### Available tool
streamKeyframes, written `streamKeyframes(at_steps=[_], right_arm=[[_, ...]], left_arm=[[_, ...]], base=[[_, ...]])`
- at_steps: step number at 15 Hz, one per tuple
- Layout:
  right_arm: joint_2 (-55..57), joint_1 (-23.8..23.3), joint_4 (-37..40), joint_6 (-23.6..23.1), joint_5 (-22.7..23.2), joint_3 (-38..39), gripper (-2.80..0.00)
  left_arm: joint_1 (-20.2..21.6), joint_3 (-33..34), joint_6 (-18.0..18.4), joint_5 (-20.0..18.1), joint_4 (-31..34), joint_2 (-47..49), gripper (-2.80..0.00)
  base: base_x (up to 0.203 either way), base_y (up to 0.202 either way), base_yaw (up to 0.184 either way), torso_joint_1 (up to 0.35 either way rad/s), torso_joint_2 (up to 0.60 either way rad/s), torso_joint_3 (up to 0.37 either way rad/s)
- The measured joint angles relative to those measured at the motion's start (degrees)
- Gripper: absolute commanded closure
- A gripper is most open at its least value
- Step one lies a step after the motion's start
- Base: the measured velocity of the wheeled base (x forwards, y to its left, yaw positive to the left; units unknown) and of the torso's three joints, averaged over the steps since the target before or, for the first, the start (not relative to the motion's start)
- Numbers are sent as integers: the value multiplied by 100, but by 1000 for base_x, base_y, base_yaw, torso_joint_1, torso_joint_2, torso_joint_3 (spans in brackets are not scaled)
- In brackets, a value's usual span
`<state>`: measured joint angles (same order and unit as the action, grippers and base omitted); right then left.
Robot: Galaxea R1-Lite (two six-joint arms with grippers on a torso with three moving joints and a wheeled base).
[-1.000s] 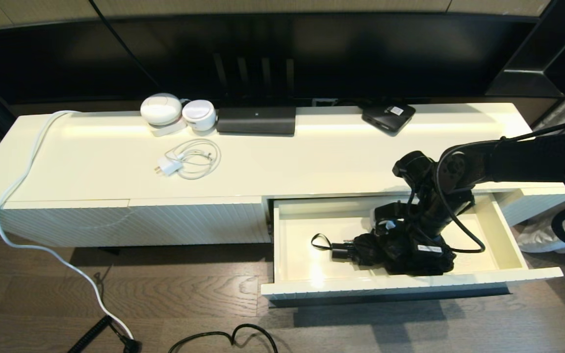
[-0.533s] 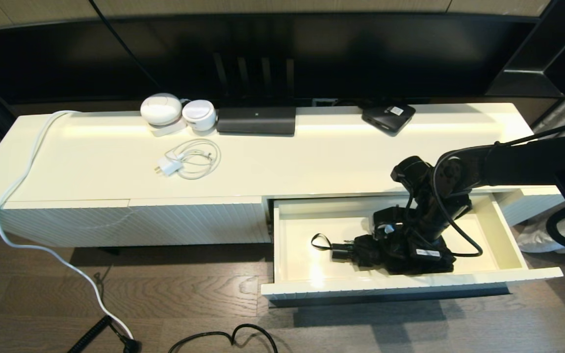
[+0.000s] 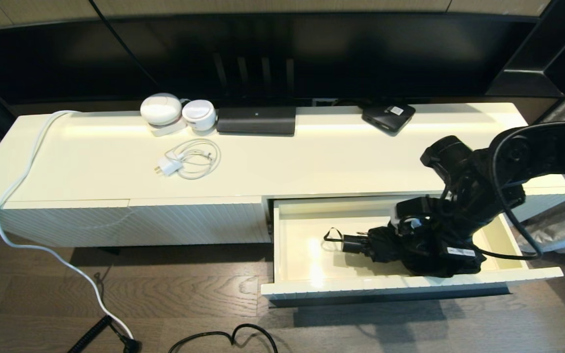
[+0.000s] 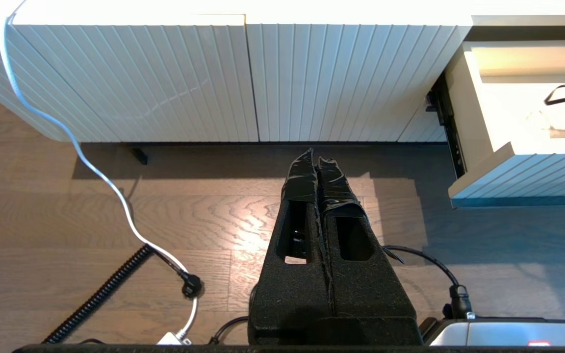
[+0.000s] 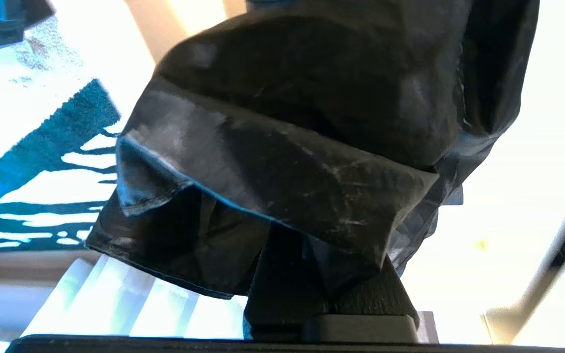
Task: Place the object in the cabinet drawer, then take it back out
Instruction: Take the umbrella out of the drawer and put it on the table
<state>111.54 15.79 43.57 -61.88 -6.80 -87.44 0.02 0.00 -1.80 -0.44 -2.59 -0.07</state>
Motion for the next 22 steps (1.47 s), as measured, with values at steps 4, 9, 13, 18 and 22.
streamKeyframes(at_steps=[4, 9, 13, 18, 22], right_arm=[[-935, 20, -157, -22, -68, 362, 0], [-2089, 77, -79, -129, -422, 444, 0], [-2389, 140, -147, -296, -923, -226, 0], [-1912, 295, -833, -321, -1075, -630, 0], [-1129, 310, -1706, -311, -1117, -759, 0]], left_arm=[[0, 0, -2, 0, -2, 0, 0], [0, 0, 2, 1, 1, 0, 0], [2, 0, -2, 1, 3, 0, 0], [0, 0, 1, 2, 1, 0, 0], [0, 0, -4, 0, 3, 0, 0]], base=[[0, 0, 0, 0, 0, 0], [0, 0, 0, 0, 0, 0], [0, 0, 0, 0, 0, 0], [0, 0, 0, 0, 0, 0], [0, 0, 0, 0, 0, 0]])
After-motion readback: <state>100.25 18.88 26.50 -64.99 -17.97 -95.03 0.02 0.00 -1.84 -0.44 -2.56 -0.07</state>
